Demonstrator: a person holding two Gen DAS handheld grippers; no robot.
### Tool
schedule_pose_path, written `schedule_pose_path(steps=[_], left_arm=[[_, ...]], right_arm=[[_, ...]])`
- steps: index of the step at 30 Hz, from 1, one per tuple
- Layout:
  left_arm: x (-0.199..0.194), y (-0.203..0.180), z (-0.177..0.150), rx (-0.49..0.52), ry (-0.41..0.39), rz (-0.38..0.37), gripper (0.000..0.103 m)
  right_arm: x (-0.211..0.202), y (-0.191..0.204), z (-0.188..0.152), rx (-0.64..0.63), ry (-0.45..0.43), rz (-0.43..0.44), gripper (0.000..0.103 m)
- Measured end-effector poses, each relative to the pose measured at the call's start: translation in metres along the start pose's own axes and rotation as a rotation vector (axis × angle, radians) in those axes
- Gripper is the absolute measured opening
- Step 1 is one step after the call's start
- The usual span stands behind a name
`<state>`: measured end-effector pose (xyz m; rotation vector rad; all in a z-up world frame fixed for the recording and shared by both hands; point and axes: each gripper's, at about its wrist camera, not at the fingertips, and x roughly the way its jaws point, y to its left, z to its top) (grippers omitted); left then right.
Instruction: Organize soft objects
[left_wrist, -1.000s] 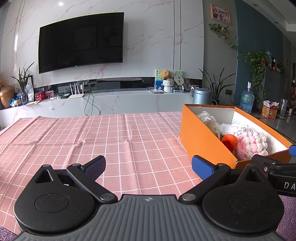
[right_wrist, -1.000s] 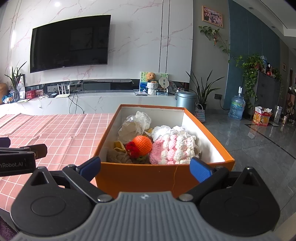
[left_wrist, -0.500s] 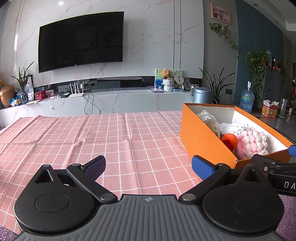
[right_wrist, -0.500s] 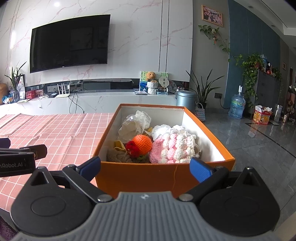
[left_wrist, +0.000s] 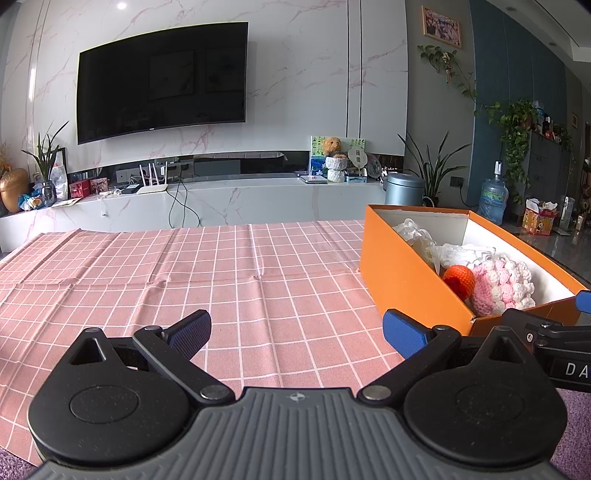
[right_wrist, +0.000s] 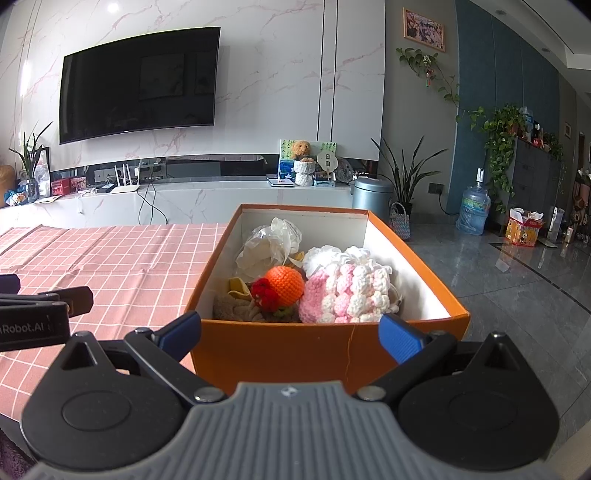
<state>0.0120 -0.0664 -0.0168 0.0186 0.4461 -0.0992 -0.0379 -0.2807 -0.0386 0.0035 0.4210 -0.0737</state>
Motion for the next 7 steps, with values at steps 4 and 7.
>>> schedule_pose_path(steps=[4,7], left_arm=[[-0.0004,0.0,-0.0008,-0.005,-0.001,-0.004,0.103],[-0.0004,0.0007,-0.0015,-0.007,0.0,-0.003,0.103]], right_arm=[[0.0019,-0.001,0.0002,0.0,0.002,0.0,0.1],[0.0018,-0.0008,0.0001,0.001,0.002,0.0,0.101]])
